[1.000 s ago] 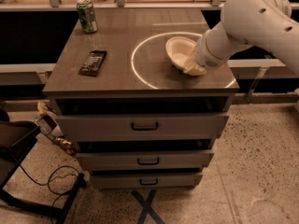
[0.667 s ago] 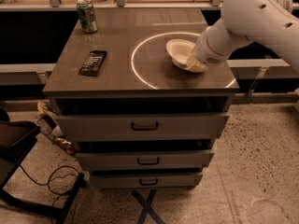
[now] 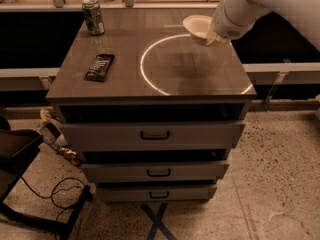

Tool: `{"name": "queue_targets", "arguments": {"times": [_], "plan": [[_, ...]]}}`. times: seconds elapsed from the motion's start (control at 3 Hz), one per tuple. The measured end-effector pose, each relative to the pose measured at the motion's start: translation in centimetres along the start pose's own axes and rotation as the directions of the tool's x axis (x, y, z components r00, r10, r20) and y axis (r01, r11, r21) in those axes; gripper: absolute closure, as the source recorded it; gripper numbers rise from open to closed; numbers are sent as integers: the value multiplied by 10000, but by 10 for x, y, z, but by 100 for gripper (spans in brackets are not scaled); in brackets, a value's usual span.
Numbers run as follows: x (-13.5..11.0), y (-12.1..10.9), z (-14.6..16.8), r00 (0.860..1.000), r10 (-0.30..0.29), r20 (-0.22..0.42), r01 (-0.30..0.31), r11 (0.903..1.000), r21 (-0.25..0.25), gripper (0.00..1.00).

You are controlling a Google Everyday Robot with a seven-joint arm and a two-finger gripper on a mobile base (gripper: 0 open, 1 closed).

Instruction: Move paper bowl near green can

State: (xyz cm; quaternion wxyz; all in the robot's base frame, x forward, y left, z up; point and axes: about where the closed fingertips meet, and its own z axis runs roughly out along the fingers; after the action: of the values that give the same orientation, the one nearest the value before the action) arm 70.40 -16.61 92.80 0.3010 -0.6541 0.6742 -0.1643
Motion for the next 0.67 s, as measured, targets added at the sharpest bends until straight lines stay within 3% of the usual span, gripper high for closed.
{"name": "queue_targets", "arguments": {"times": [0.33,0.67], "plan": [[-19,-41,-6,9958,-859,-322,880,9938,681,100],[-54,-71,-1,9801,-1908,-541,1959,9740,1137,100]]}}
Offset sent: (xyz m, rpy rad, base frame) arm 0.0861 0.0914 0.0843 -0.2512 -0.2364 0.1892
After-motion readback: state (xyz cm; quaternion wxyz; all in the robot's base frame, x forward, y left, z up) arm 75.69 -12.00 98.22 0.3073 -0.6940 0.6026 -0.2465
